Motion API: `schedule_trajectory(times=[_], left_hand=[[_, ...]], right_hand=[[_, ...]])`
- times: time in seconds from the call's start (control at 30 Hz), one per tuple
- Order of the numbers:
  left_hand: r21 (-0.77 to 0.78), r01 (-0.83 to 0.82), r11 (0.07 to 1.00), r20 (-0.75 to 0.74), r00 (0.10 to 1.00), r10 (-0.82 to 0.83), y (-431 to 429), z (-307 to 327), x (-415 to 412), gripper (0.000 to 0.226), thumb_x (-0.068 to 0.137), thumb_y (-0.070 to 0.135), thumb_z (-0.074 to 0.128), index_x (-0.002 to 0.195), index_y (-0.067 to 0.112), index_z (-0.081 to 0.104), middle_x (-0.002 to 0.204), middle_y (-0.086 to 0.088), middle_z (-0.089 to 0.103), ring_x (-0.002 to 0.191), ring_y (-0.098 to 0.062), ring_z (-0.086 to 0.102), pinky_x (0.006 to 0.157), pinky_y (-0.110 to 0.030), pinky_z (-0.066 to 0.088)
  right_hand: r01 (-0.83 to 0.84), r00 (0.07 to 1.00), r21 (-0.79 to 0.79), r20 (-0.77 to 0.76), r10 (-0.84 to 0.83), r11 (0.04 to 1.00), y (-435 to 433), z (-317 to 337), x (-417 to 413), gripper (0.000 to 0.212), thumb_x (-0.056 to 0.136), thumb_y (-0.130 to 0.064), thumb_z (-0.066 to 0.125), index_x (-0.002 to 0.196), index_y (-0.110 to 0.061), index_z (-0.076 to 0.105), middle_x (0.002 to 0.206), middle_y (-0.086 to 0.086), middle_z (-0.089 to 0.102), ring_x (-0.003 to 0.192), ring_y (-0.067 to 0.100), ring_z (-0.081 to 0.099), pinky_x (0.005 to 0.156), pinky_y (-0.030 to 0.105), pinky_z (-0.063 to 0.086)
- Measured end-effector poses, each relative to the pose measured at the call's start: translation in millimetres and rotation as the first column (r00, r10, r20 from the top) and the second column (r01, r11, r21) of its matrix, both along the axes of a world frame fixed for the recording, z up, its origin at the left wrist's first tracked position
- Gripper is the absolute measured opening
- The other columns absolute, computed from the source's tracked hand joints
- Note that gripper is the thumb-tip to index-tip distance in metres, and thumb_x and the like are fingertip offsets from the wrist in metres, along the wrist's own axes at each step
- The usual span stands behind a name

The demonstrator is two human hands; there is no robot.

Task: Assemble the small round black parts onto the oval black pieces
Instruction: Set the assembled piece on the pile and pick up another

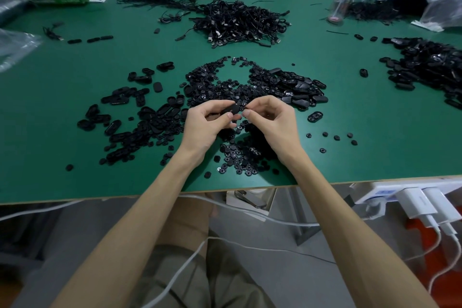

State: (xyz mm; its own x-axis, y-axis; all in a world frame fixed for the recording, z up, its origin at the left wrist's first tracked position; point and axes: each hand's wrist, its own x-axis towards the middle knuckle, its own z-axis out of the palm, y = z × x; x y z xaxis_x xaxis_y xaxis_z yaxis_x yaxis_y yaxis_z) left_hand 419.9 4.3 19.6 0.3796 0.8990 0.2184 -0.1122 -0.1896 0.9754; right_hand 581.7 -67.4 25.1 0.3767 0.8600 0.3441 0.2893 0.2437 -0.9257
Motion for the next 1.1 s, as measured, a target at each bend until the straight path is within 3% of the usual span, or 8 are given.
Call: schedule_trajectory(times=[0.2, 0.43, 0.53, 0.73, 1.0, 1.1], left_hand=[[-0.020, 0.014, 1.000, 0.027, 1.000, -0.014, -1.0, -1.2, 1.5, 0.025, 0.098, -0.012, 0.058, 0.121, -0.007, 0.068, 0.111, -0.018, 0.075, 0.099, -0.027, 0.077, 0.087, -0.032, 0.062], [-0.022, 0.030, 0.999, 0.014, 0.999, -0.030, -0.7, -1.4, 1.1, 0.024, 0.095, -0.009, 0.065, 0.116, 0.001, 0.072, 0.105, -0.017, 0.074, 0.094, -0.028, 0.078, 0.082, -0.032, 0.063], [-0.017, 0.014, 1.000, -0.002, 1.000, -0.014, -0.5, -1.1, 0.5, 0.023, 0.092, -0.005, 0.072, 0.113, 0.005, 0.075, 0.095, -0.009, 0.078, 0.088, -0.027, 0.078, 0.079, -0.030, 0.063], [0.025, 0.034, 0.999, -0.008, 0.999, -0.034, -1.2, 0.2, -1.4, 0.023, 0.090, -0.001, 0.076, 0.113, 0.003, 0.074, 0.095, -0.011, 0.080, 0.089, -0.027, 0.079, 0.075, -0.034, 0.064], [0.027, 0.069, 0.997, 0.014, 0.997, -0.070, -1.6, -0.4, 0.3, 0.024, 0.088, -0.004, 0.076, 0.111, -0.002, 0.074, 0.094, -0.014, 0.080, 0.089, -0.029, 0.078, 0.078, -0.035, 0.064], [0.021, 0.079, 0.997, 0.011, 0.997, -0.079, -1.9, -0.5, 0.5, 0.023, 0.087, -0.003, 0.077, 0.110, 0.000, 0.075, 0.093, -0.014, 0.080, 0.089, -0.029, 0.078, 0.078, -0.035, 0.064]], right_hand=[[-0.023, 1.000, -0.001, 0.012, 0.023, 1.000, -1.4, 1.7, -0.1, 0.016, 0.090, -0.009, 0.077, 0.105, -0.011, 0.073, 0.088, 0.001, 0.080, 0.087, 0.017, 0.075, 0.084, 0.032, 0.058], [0.007, 1.000, -0.007, 0.026, -0.007, 1.000, -1.4, 1.9, 0.0, 0.011, 0.088, -0.010, 0.080, 0.096, -0.009, 0.074, 0.089, 0.000, 0.078, 0.085, 0.013, 0.074, 0.084, 0.027, 0.058], [0.005, 0.998, -0.023, 0.069, -0.004, 1.000, -2.0, 2.7, -0.8, 0.008, 0.087, -0.013, 0.081, 0.093, -0.013, 0.076, 0.087, -0.002, 0.077, 0.082, 0.011, 0.070, 0.079, 0.027, 0.056], [0.019, 0.994, -0.030, 0.110, -0.016, 0.999, -3.2, 3.3, -2.9, 0.005, 0.088, -0.014, 0.081, 0.092, -0.014, 0.078, 0.076, -0.010, 0.074, 0.070, 0.001, 0.062, 0.070, 0.020, 0.049], [0.067, 0.986, -0.031, 0.157, -0.062, 0.997, -4.2, 4.5, -4.8, 0.004, 0.088, -0.015, 0.080, 0.092, -0.016, 0.078, 0.081, -0.003, 0.075, 0.076, 0.017, 0.068, 0.071, 0.030, 0.055], [0.073, 0.986, -0.007, 0.154, -0.071, 0.997, -4.7, 4.1, -4.6, 0.005, 0.088, -0.014, 0.080, 0.093, -0.016, 0.078, 0.079, -0.005, 0.075, 0.072, 0.007, 0.066, 0.070, 0.022, 0.052]])
